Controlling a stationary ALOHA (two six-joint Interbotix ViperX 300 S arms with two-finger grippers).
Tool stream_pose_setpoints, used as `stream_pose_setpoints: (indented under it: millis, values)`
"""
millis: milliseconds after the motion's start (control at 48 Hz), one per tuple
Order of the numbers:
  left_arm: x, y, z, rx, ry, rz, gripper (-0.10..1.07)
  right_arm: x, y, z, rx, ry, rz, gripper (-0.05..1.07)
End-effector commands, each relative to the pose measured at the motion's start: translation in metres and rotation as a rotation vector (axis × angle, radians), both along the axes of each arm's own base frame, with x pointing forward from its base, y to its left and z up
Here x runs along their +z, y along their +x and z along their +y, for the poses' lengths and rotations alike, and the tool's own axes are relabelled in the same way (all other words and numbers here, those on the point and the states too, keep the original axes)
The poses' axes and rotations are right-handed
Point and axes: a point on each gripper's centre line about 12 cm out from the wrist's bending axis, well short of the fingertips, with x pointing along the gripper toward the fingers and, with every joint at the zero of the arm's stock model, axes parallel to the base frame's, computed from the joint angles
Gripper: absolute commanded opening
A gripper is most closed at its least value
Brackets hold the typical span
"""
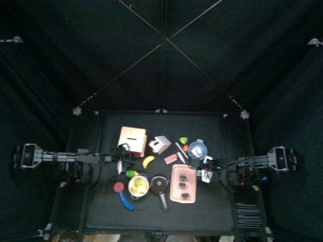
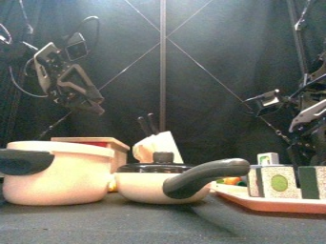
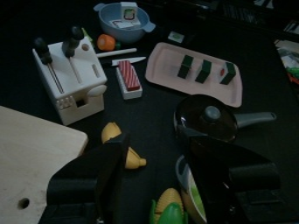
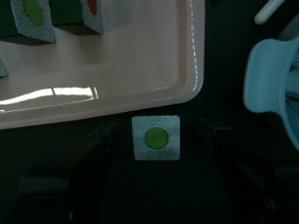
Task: Grab sushi piece
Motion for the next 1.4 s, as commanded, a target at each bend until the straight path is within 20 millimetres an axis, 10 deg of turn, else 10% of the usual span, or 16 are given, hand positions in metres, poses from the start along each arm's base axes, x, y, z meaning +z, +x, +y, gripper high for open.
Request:
stream_pose_setpoints:
  millis: [0, 375, 1375]
  values:
    - [0.007, 0.004, 0.0, -0.001, 0.001, -0.024, 0.85, 0.019, 0.012, -0.001, 0.006, -0.009, -0.065, 1.02]
    - [0.006, 0.004, 0.0, -0.002, 0.004, -0.021, 0.85, 0.054, 0.05, 0.014, 0.081, -0.031, -0.231, 1.02]
    - [0.007, 0.004, 0.0, 0.0, 0.0, -0.026, 0.85, 0.008, 0.088, 0.022, 0.175, -0.072, -0.126, 1.01]
